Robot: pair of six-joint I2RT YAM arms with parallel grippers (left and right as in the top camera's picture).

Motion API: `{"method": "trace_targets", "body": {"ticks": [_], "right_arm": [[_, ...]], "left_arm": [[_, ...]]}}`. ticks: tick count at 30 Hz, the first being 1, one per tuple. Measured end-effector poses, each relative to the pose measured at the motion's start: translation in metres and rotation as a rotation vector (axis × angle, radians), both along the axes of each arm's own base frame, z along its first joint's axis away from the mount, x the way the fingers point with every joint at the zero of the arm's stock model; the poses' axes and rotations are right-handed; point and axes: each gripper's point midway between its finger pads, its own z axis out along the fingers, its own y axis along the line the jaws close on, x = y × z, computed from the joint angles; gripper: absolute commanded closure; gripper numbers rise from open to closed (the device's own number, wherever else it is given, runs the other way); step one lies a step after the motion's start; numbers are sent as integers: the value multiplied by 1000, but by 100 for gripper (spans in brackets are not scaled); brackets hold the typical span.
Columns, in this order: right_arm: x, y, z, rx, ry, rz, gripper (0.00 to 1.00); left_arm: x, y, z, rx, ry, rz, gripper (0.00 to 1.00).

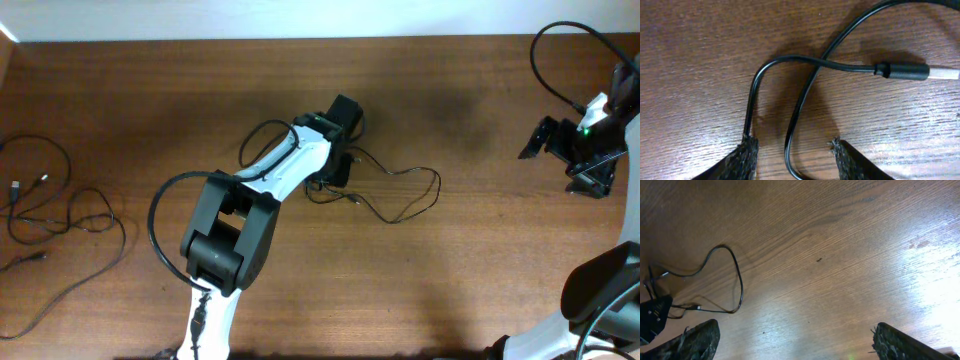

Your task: Untangle cables

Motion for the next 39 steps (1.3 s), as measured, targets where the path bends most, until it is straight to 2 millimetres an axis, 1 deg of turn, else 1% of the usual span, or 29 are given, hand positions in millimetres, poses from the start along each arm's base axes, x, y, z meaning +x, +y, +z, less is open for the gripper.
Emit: {"method": "trace_targets", "body": {"ticks": [1, 2, 3, 4, 6, 7, 8, 9, 12, 13, 14, 16, 20, 21, 24, 26, 28, 29, 30, 31, 33, 35, 37, 38, 39], "right_arm": [[0, 0, 0, 0, 0, 0, 1], [0, 0, 0, 0, 0, 0, 1], [0, 0, 0, 0, 0, 0, 1], [0, 0, 0, 0, 0, 0, 1], [0, 0, 0, 0, 0, 0, 1], [0, 0, 0, 0, 0, 0, 1], [0, 0, 0, 0, -1, 0, 1], [0, 0, 0, 0, 0, 0, 1], [0, 0, 0, 0, 0, -1, 1], [0, 0, 0, 0, 0, 0, 1], [0, 0, 0, 0, 1, 1, 1], [0, 0, 0, 0, 1, 1, 1], [0, 0, 0, 0, 1, 3, 1], [0, 0, 0, 0, 1, 3, 1], [-1, 0, 0, 1, 4, 4, 1], [-1, 0, 0, 1, 4, 3, 1], [-1, 0, 0, 1, 3, 3, 1], [-1, 0, 0, 1, 4, 3, 1], [-1, 0, 0, 1, 4, 3, 2], [-1, 0, 0, 1, 4, 3, 1], [-1, 0, 0, 1, 4, 4, 1], [-1, 0, 0, 1, 4, 3, 1], [-1, 0, 0, 1, 4, 3, 1], [-1, 0, 0, 1, 4, 3, 1], [-1, 0, 0, 1, 4, 3, 1]], "left_arm": [[2, 0, -2, -3, -9, 0, 50], [2, 2, -3, 6, -12, 2, 57], [3, 3, -3, 14, -17, 1, 59], [3, 4, -3, 18, -19, -5, 60], [1, 9, -2, 52, -11, -49, 50], [-2, 12, 1, 75, 4, -69, 47], [-1, 16, 6, 99, 5, -80, 44], [6, 19, 13, 127, -22, -80, 39], [14, 35, 19, 222, -65, -72, 39], [17, 35, 20, 225, -81, -68, 41], [21, 33, 20, 216, -97, -64, 41], [17, 34, 14, 205, -79, -65, 41], [12, 24, 10, 129, -38, -87, 40], [12, 22, 8, 84, -18, -98, 40], [13, 23, 7, 43, -6, -95, 44], [18, 24, 8, 15, -10, -89, 38], [20, 23, 8, -40, 4, -104, 33], [20, 21, 8, -68, 14, -120, 25], [20, 20, 8, -80, 16, -135, 9], [21, 18, 9, -88, 12, -160, 5], [20, 17, 9, -90, 11, -190, 3], [20, 16, 8, -91, 12, -199, 5], [16, 19, 1, -86, 21, -201, 17], [16, 19, -1, -86, 12, -205, 26], [16, 19, -2, -83, 8, -208, 41]]}}
